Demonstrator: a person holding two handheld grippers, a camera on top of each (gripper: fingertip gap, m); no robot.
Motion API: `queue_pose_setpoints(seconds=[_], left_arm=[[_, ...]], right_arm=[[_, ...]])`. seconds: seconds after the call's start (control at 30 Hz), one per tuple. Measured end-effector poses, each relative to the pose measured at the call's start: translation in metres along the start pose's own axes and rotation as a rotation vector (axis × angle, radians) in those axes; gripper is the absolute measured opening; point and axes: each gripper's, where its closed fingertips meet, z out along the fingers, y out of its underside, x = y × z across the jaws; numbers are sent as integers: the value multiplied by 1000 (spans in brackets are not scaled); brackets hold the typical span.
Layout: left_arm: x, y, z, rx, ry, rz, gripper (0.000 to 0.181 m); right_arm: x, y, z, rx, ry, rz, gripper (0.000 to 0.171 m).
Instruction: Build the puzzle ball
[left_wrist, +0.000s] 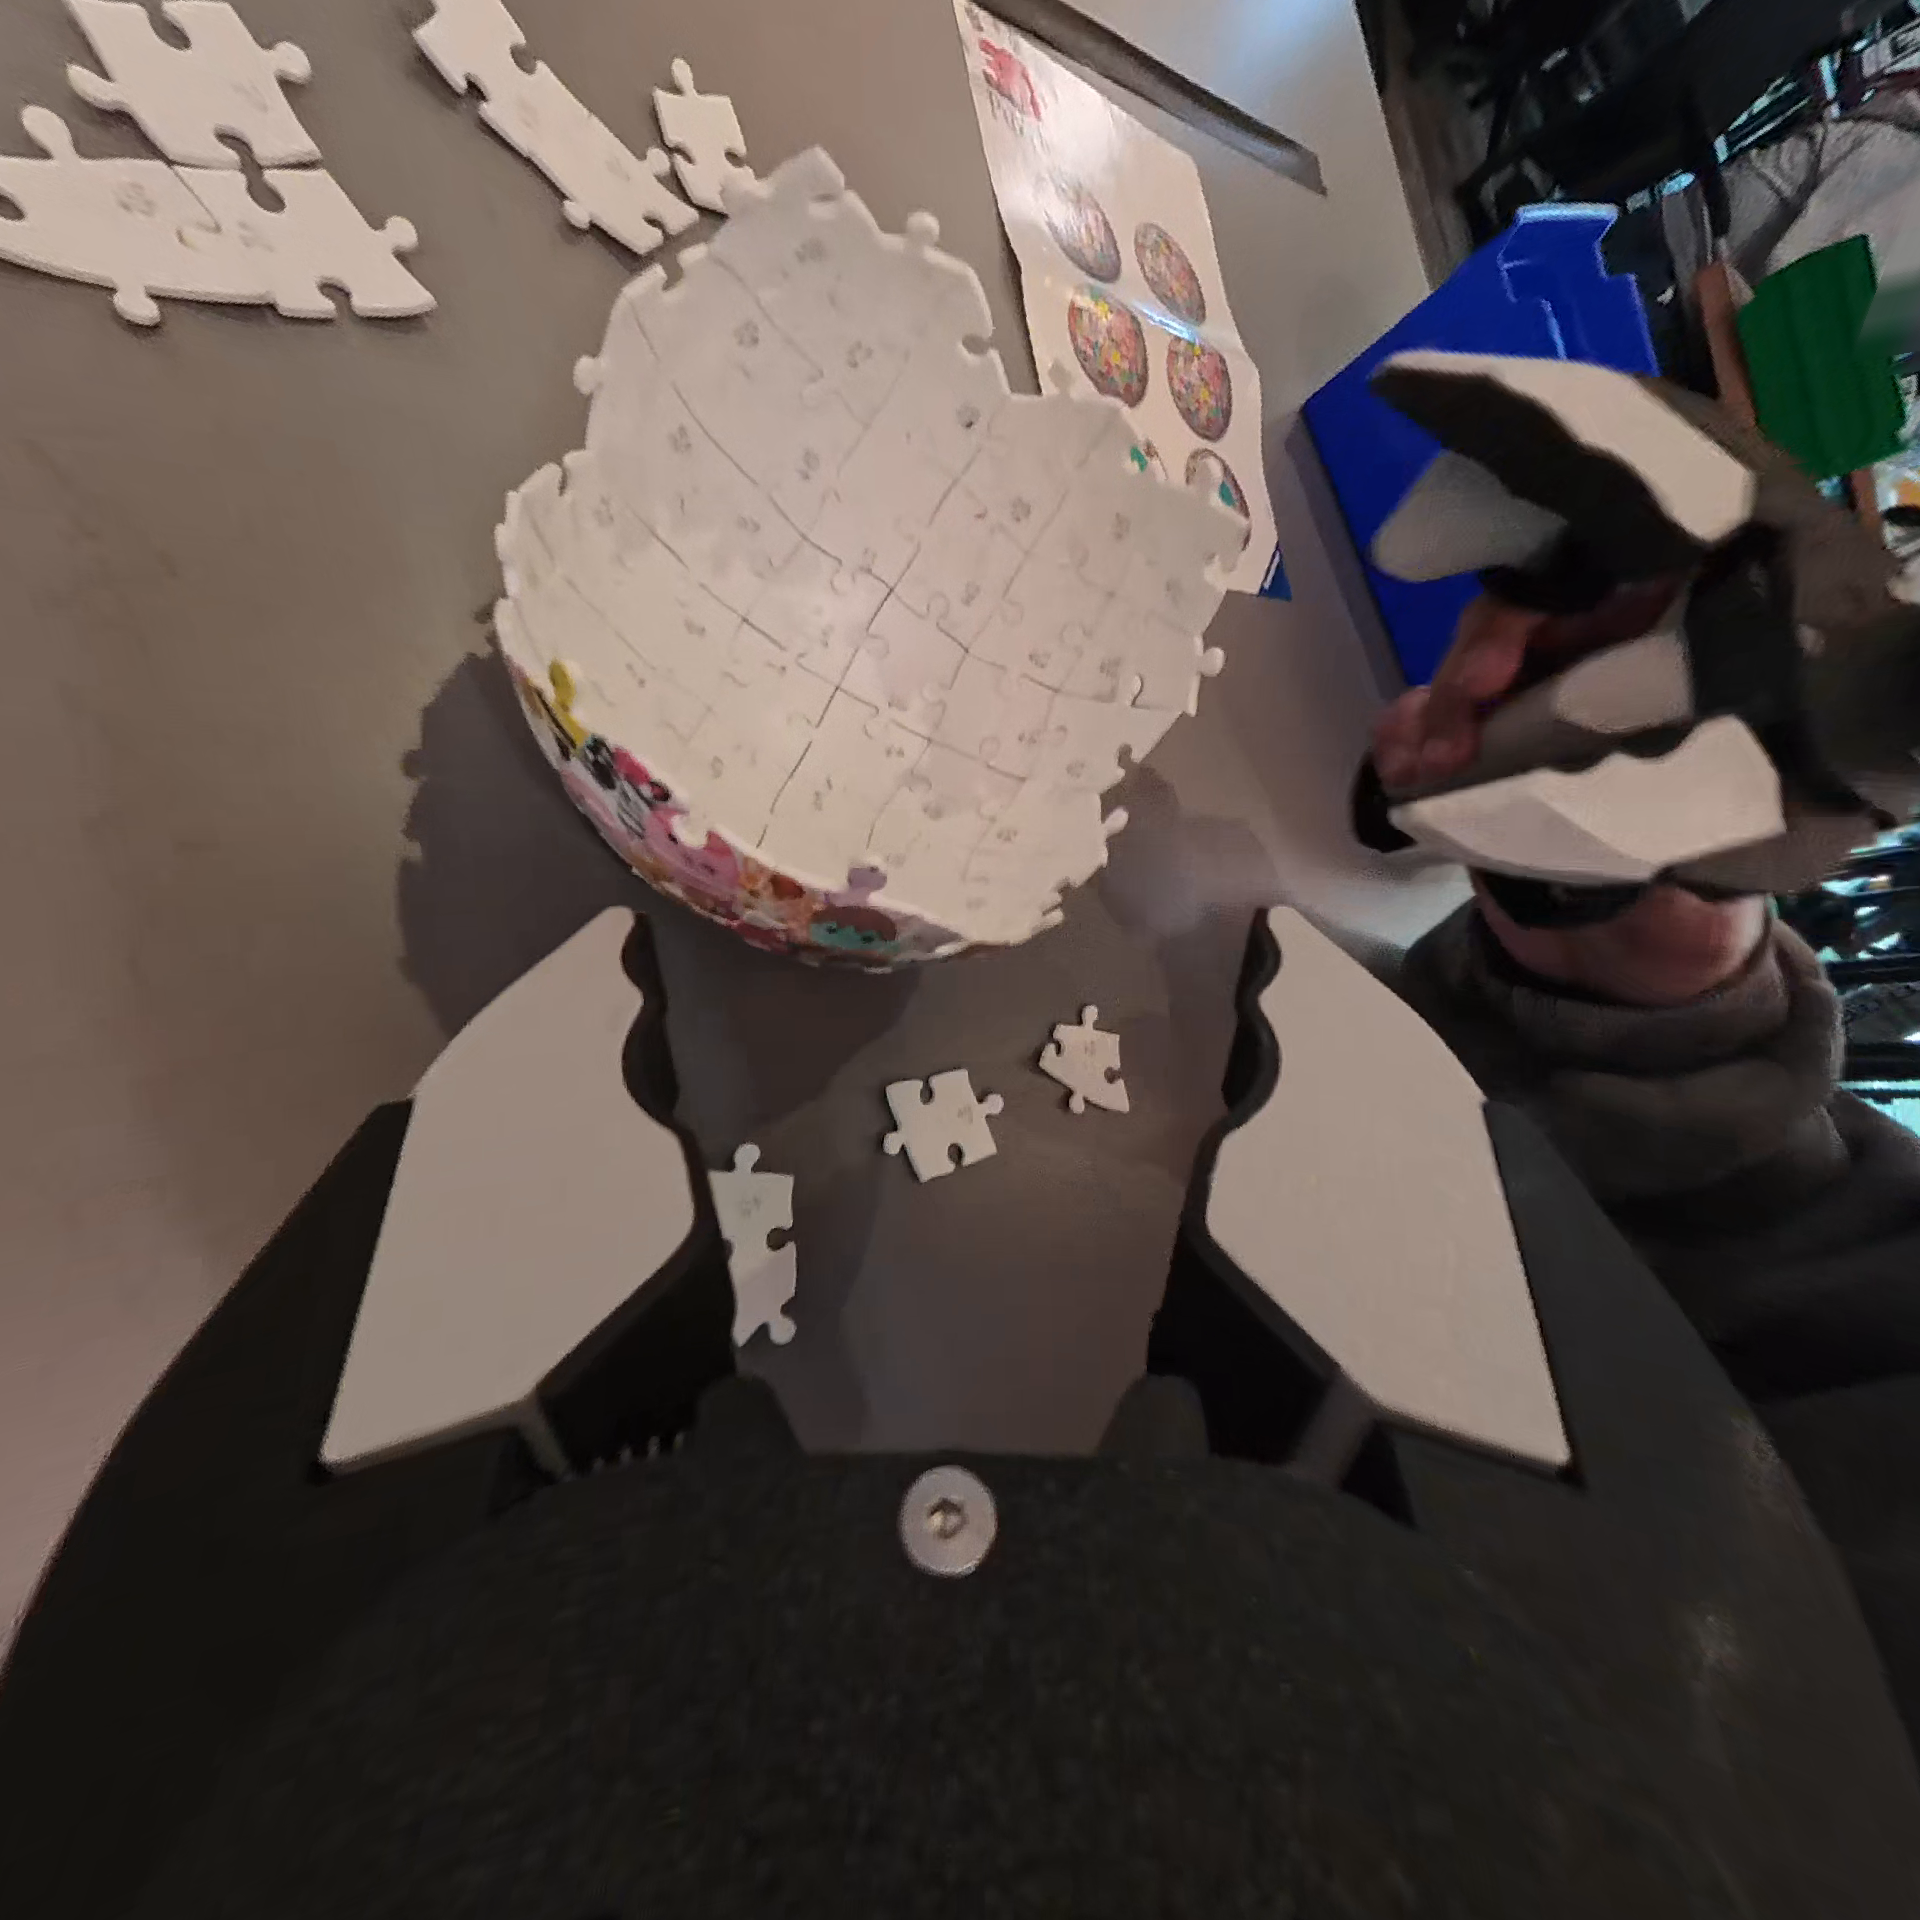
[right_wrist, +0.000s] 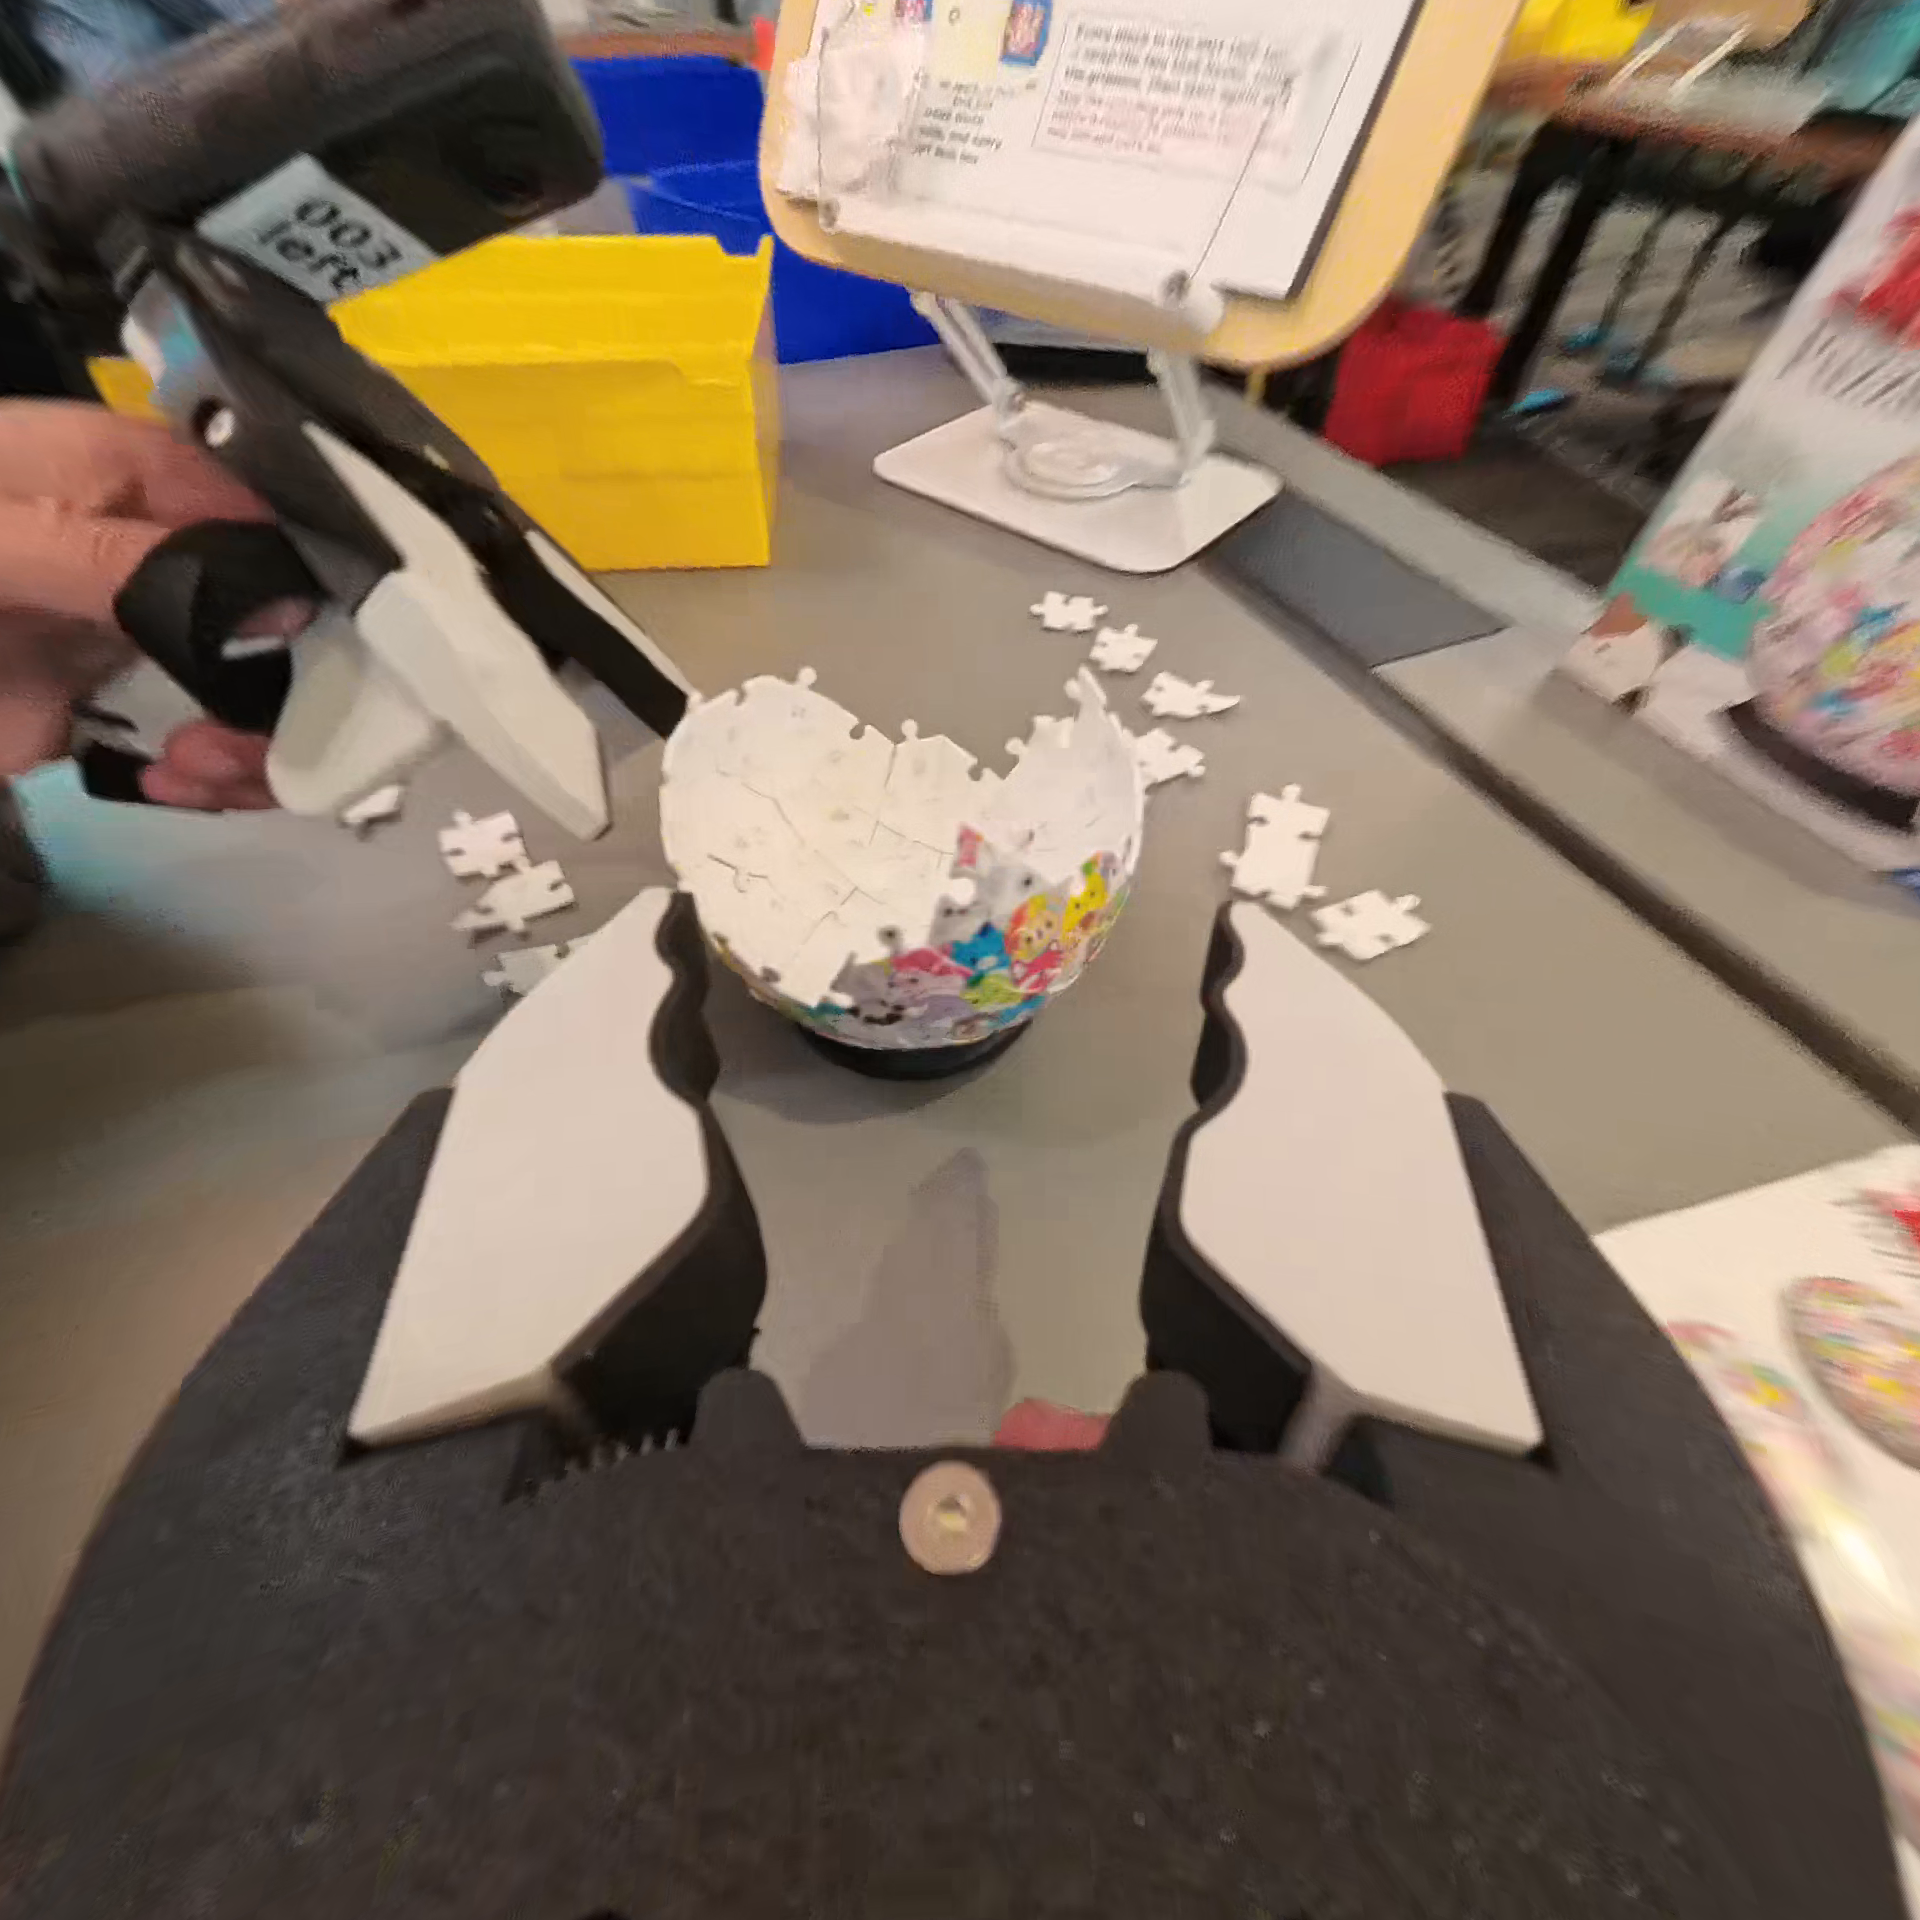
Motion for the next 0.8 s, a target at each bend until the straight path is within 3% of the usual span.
queue_pose_setpoints(seconds=[0.07, 0.23, 0.8], left_arm=[[0, -2, 4, 9, 9, -11, 104], [-4, -2, 9, 1, 1, -33, 106], [-10, -17, 14, -38, 72, 27, 107]], right_arm=[[4, 9, 18, -21, -123, 122, 98], [5, 20, 46, -60, -306, 234, 98], [-26, 20, 17, 0, -271, 247, 95]])
